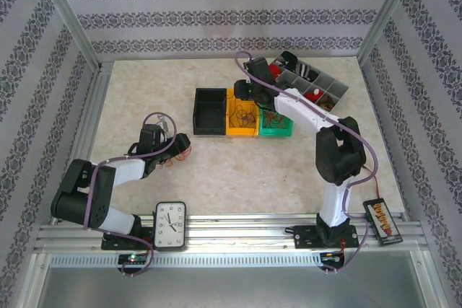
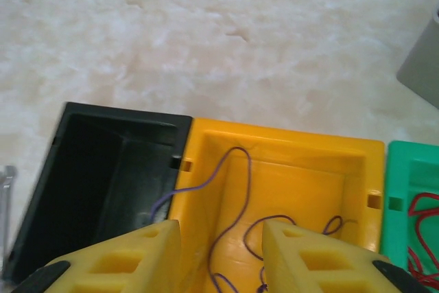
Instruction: Untangle the cables
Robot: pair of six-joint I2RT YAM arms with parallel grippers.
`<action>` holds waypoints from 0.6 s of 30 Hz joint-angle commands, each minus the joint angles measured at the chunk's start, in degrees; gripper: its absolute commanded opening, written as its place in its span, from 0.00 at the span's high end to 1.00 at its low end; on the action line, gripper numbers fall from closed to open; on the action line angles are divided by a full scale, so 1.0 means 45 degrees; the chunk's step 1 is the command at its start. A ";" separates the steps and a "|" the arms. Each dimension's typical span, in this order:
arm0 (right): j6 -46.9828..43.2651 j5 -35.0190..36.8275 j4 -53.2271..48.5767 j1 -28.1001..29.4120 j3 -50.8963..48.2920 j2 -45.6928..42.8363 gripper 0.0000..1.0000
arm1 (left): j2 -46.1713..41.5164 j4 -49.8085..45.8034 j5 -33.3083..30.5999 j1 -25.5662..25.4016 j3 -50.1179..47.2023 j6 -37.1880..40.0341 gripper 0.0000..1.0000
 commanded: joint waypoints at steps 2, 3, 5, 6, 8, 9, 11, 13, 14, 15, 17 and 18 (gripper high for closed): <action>0.0483 -0.1527 -0.0207 0.0173 -0.0148 0.0207 0.62 | 0.0323 0.0540 0.0204 -0.0210 0.0140 -0.0121 0.46; 0.0652 -0.1542 -0.0381 0.0171 -0.0110 0.0275 0.62 | 0.0340 0.0590 0.0222 -0.0215 0.0132 -0.0123 0.53; 0.0843 -0.1460 -0.0624 0.0181 -0.0204 0.0292 0.62 | 0.0326 0.0612 0.0201 -0.0259 0.0126 -0.0132 0.63; 0.0897 -0.1392 -0.0666 0.0176 -0.0368 0.0230 0.62 | 0.0312 0.0622 0.0184 -0.0273 0.0108 -0.0133 0.68; 0.0971 -0.1238 -0.0677 0.0176 -0.0727 0.0057 0.62 | 0.0272 0.0651 0.0163 -0.0274 0.0063 -0.0160 0.78; 0.1008 -0.1210 -0.0705 0.0178 -0.0898 -0.0037 0.62 | 0.0265 0.0629 0.0190 -0.0274 0.0067 -0.0136 0.84; 0.1018 -0.1176 -0.0759 0.0181 -0.1198 -0.0220 0.62 | 0.0229 0.0579 0.0255 -0.0304 0.0076 -0.0060 0.92; 0.1046 -0.1154 -0.0742 0.0172 -0.1506 -0.0421 0.62 | 0.0104 0.0397 0.0314 -0.0296 0.0121 0.0022 0.97; 0.1048 -0.1152 -0.0717 0.0167 -0.1666 -0.0540 0.62 | 0.0017 0.0280 0.0330 -0.0293 0.0136 0.0072 1.00; 0.1024 -0.1274 -0.0659 0.0172 -0.1826 -0.0661 0.62 | -0.0144 0.0144 0.0323 -0.0293 0.0141 0.0092 1.00; 0.0903 -0.1681 -0.0575 0.0193 -0.2024 -0.0841 0.62 | -0.0476 -0.0057 0.0423 -0.0294 0.0146 0.0111 1.00; 0.0826 -0.1868 -0.0555 0.0243 -0.2106 -0.0930 0.62 | -0.0683 -0.0099 0.0612 -0.0293 0.0146 0.0140 1.00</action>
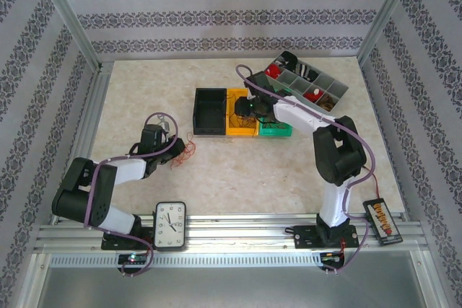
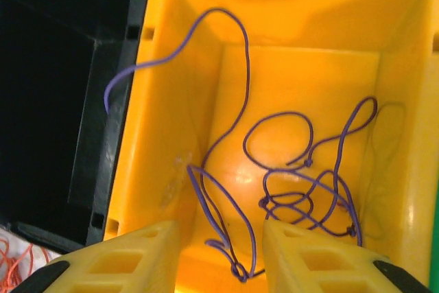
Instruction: Untangle the cables
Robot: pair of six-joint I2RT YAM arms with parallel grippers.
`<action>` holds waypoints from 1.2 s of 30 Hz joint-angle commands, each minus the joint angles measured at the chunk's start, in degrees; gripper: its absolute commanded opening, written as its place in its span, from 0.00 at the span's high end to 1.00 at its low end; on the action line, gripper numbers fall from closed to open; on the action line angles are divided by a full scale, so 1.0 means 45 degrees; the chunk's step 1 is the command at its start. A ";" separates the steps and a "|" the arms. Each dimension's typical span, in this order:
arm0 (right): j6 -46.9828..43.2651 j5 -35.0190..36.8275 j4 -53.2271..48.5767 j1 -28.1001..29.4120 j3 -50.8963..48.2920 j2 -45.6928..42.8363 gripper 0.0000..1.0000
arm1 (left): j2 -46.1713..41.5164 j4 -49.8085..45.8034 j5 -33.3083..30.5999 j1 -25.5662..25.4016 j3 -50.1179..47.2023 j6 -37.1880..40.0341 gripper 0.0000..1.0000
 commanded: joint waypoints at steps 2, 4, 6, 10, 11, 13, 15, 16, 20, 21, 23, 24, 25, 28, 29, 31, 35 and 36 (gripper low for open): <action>-0.0272 -0.0781 0.0111 0.0380 -0.0408 -0.1022 0.62 | -0.0946 -0.0295 0.1012 -0.0127 0.0223 0.0331 1.00; -0.0430 -0.0829 0.0200 0.0542 -0.0631 -0.1217 0.62 | -0.1199 -0.0245 0.1973 -0.0126 0.0315 0.0447 1.00; -0.0477 -0.1085 0.0436 0.0652 -0.0920 -0.1444 0.62 | -0.1402 -0.0251 0.3160 -0.0143 0.0437 0.0467 1.00; -0.0530 -0.1186 0.0976 0.0793 -0.1496 -0.1896 0.62 | -0.1879 0.0021 0.5210 -0.0255 0.0535 0.0344 1.00; -0.0500 -0.1065 0.1088 0.0791 -0.1665 -0.1979 0.61 | -0.2066 0.0075 0.5652 -0.0289 0.0571 0.0302 1.00; -0.0568 -0.0834 0.0973 0.0770 -0.1650 -0.1981 0.62 | -0.2469 -0.0280 0.5907 -0.0316 0.0756 0.0348 1.00; -0.0685 -0.0661 0.0697 0.0771 -0.1421 -0.1783 0.62 | -0.3122 -0.1146 0.4905 -0.0302 0.0967 0.0643 1.00; -0.0690 -0.0584 0.0606 0.0772 -0.1294 -0.1647 0.62 | -0.3483 -0.1360 0.4145 -0.0299 0.0960 0.0673 1.00; -0.0501 -0.0313 -0.0363 0.0676 -0.0139 -0.0518 0.66 | -0.4326 -0.1633 0.1479 -0.0299 0.0956 0.0632 1.00; -0.0318 -0.0165 -0.0644 0.0609 0.0212 -0.0151 0.67 | -0.4263 -0.1675 0.1256 -0.0311 0.1069 0.0615 1.00; 0.0206 -0.0050 -0.1045 0.0429 0.0852 0.0552 0.68 | -0.3992 -0.1667 0.1137 -0.0311 0.1235 0.0538 1.00; 0.0394 -0.0121 -0.1217 0.0312 0.1251 0.0977 0.68 | -0.3808 -0.1631 0.1169 -0.0309 0.1303 0.0492 1.00; 0.0483 -0.0114 -0.1368 0.0256 0.1615 0.1328 0.69 | -0.3664 -0.1557 0.1207 -0.0309 0.1340 0.0427 1.00; 0.0852 0.0679 -0.2553 0.0153 0.3066 0.2505 0.70 | -0.3326 -0.1355 0.1300 -0.0309 0.1381 0.0308 1.00; 0.0982 0.0753 -0.2826 0.0119 0.3408 0.2810 0.70 | -0.3295 -0.1335 0.1315 -0.0314 0.1399 0.0283 1.00; 0.1396 0.0954 -0.3561 0.0032 0.4223 0.3525 0.70 | -0.3281 -0.1364 0.1277 -0.0317 0.1417 0.0315 1.00; 0.1784 0.1249 -0.4333 0.0049 0.5318 0.4682 0.70 | -0.3293 -0.1510 0.1234 -0.0309 0.1437 0.0473 1.00; 0.1877 0.1212 -0.4404 0.0078 0.5512 0.4908 0.70 | -0.3270 -0.1558 0.1259 -0.0308 0.1440 0.0510 1.00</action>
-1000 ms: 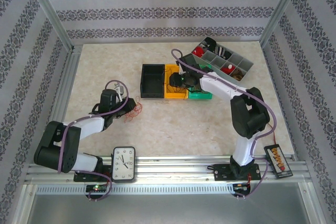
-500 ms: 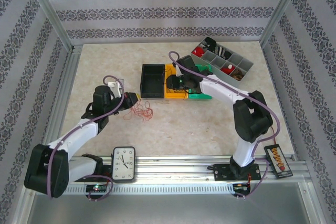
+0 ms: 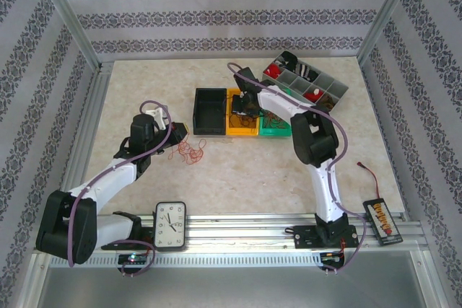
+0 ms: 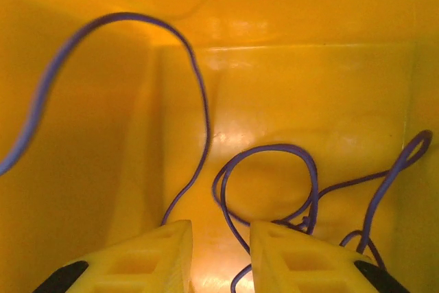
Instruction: Untangle the cables
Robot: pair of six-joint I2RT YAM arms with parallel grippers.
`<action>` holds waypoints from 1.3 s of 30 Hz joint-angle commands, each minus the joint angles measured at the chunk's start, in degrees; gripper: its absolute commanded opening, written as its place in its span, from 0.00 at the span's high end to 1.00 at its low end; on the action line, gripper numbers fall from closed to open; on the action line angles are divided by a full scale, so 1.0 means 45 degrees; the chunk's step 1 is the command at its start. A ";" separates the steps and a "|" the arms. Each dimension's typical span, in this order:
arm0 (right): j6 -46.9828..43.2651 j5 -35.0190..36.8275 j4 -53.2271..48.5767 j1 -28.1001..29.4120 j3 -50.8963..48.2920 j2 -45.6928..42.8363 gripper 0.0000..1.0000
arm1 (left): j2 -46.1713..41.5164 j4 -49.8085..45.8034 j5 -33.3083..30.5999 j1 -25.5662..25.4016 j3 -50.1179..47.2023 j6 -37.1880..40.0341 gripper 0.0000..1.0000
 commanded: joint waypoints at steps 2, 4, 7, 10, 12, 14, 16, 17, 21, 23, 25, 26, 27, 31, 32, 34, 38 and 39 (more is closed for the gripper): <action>0.0711 0.0473 -0.1196 0.0144 0.0875 0.0851 0.70 | 0.0006 -0.0341 -0.0163 -0.0149 0.0319 0.0159 1.00; 0.0768 0.0346 -0.1214 0.0191 0.1025 0.1115 0.70 | 0.0027 -0.0274 -0.0196 -0.0136 0.0298 0.0104 1.00; 0.0862 0.0008 -0.0912 0.0133 0.0823 0.0889 0.71 | 0.0065 -0.0243 -0.0188 -0.0147 0.0308 0.0067 1.00; 0.0672 0.0441 -0.0016 0.0115 0.0064 -0.0321 0.71 | 0.0103 -0.0281 -0.0246 -0.0141 0.0318 0.0077 1.00; 0.0403 0.0894 0.0402 0.0132 -0.0279 -0.1187 0.70 | 0.0125 -0.0283 -0.0319 -0.0136 0.0327 0.0100 1.00; 0.0042 0.1129 0.0691 0.0132 -0.0495 -0.1986 0.70 | 0.0208 -0.0225 -0.0299 -0.0134 0.0327 0.0100 1.00; -0.0277 0.1269 0.0824 0.0113 -0.0539 -0.2538 0.69 | 0.0361 -0.0094 -0.0252 -0.0164 0.0337 0.0088 1.00; -0.0413 0.1200 0.0874 0.0094 -0.0526 -0.2678 0.69 | 0.0456 -0.0021 -0.0226 -0.0157 0.0346 0.0062 1.00; -0.0580 0.0567 0.0869 -0.0032 -0.0094 -0.2549 0.68 | 0.0761 0.0348 -0.0187 -0.0187 0.0347 -0.0125 1.00; -0.0349 -0.0019 0.0723 -0.0154 0.0338 -0.2137 0.68 | 0.0869 0.0474 -0.0149 -0.0197 0.0380 -0.0174 1.00; 0.0028 -0.0833 0.0607 -0.0339 0.0864 -0.1590 0.68 | 0.0896 0.0460 -0.0158 -0.0254 0.0425 -0.0159 1.00; 0.0240 -0.1166 0.0633 -0.0414 0.1078 -0.1310 0.69 | 0.0885 0.0426 -0.0153 -0.0268 0.0459 -0.0142 1.00; 0.0484 -0.1476 0.0706 -0.0511 0.1250 -0.1077 0.69 | 0.0875 0.0366 -0.0177 -0.0278 0.0473 -0.0110 1.00; 0.1121 -0.1638 0.0807 -0.0687 0.1747 -0.0417 0.69 | 0.0789 0.0043 -0.0209 -0.0313 0.0580 0.0067 1.00; 0.1210 -0.1633 0.0852 -0.0696 0.1790 -0.0330 0.69 | 0.0756 -0.0021 -0.0219 -0.0326 0.0581 0.0095 1.00; 0.1424 -0.1631 0.0912 -0.0760 0.1885 -0.0155 0.69 | 0.0697 -0.0116 -0.0228 -0.0322 0.0581 0.0171 1.00; 0.1682 -0.1801 0.0847 -0.0859 0.2052 0.0180 0.69 | 0.0701 -0.0204 -0.0231 -0.0326 0.0596 0.0273 1.00; 0.1749 -0.1844 0.0784 -0.0865 0.2067 0.0270 0.69 | 0.0723 -0.0189 -0.0226 -0.0319 0.0600 0.0283 1.00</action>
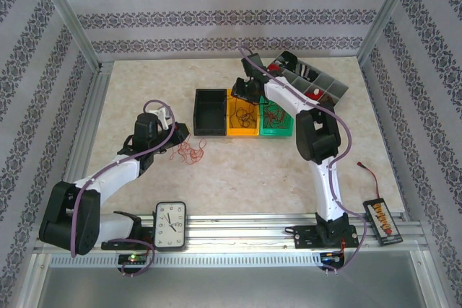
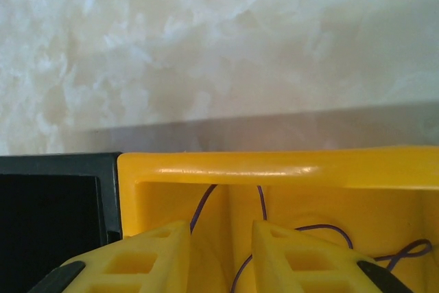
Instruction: Untangle the cables
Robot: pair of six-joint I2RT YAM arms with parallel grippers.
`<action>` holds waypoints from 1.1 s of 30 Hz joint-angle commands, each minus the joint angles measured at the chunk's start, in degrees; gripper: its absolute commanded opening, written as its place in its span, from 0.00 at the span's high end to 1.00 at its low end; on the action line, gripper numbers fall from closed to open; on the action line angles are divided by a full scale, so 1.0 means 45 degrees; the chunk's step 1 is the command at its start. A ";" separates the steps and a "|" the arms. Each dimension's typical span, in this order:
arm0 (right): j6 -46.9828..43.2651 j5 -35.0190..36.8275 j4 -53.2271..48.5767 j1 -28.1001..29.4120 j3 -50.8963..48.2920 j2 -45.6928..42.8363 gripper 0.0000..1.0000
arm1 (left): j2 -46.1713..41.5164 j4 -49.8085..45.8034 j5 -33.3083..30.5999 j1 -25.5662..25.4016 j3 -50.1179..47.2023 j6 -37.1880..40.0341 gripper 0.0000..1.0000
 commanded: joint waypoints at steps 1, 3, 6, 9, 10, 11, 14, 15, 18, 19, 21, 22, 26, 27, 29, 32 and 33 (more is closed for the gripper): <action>0.0558 -0.0367 -0.0130 -0.0039 0.0543 0.0220 0.69 | -0.0095 -0.0175 -0.0036 -0.0153 0.0363 0.0264 1.00; 0.0671 -0.0396 -0.0059 -0.0028 0.0431 0.0296 0.69 | -0.0064 -0.0116 -0.0034 -0.0169 0.0344 0.0256 1.00; 0.0802 -0.0575 0.0059 -0.0028 0.0327 0.0435 0.69 | -0.0001 -0.0038 0.0012 -0.0171 0.0338 0.0207 1.00; 0.0979 -0.0784 0.0122 -0.0028 0.0260 0.0534 0.70 | 0.0004 -0.0082 0.0040 -0.0173 0.0363 0.0243 1.00; 0.1048 -0.0833 0.0170 -0.0029 0.0203 0.0536 0.70 | -0.0004 -0.0110 0.0042 -0.0181 0.0353 0.0263 1.00; 0.1078 -0.0854 0.0210 -0.0014 0.0157 0.0536 0.70 | -0.0023 -0.0128 0.0026 -0.0191 0.0360 0.0284 1.00; 0.1317 -0.0835 0.0329 -0.0028 -0.0072 0.0497 0.72 | -0.0033 -0.0207 0.0022 -0.0184 0.0363 0.0332 1.00; 0.1436 -0.0816 0.0421 -0.0023 -0.0161 0.0463 0.73 | -0.0027 -0.0204 0.0046 -0.0190 0.0362 0.0341 1.00; 0.1771 -0.0685 0.0798 -0.0054 -0.0539 0.0292 0.82 | -0.0023 -0.0243 0.0074 -0.0183 0.0382 0.0350 1.00; 0.1864 -0.0634 0.0966 -0.0086 -0.0715 0.0192 0.86 | -0.0034 -0.0265 0.0083 -0.0200 0.0393 0.0361 1.00; 0.1953 -0.0480 0.1181 -0.0097 -0.0954 -0.0014 0.93 | -0.0063 -0.0287 0.0072 -0.0201 0.0402 0.0361 1.00; 0.1923 -0.0419 0.1263 -0.0121 -0.1060 -0.0148 0.95 | -0.0068 -0.0306 0.0081 -0.0217 0.0399 0.0380 1.00; 0.1879 -0.0327 0.1661 -0.0203 -0.1621 -0.0803 1.00 | -0.0075 -0.0516 0.0044 -0.0258 0.0460 0.0512 1.00; 0.1867 -0.0346 0.1781 -0.0240 -0.1774 -0.1009 1.00 | -0.0067 -0.0570 0.0029 -0.0273 0.0494 0.0554 1.00; 0.1802 -0.0486 0.2108 -0.0310 -0.2184 -0.1504 1.00 | -0.0063 -0.0600 -0.0002 -0.0266 0.0532 0.0594 1.00; 0.1576 -0.0858 0.2606 -0.0453 -0.2909 -0.2279 1.00 | 0.0050 -0.0647 -0.0018 -0.0279 0.0621 0.0634 1.00; 0.1517 -0.0910 0.2655 -0.0486 -0.3076 -0.2500 1.00 | 0.0086 -0.0636 -0.0033 -0.0283 0.0645 0.0635 1.00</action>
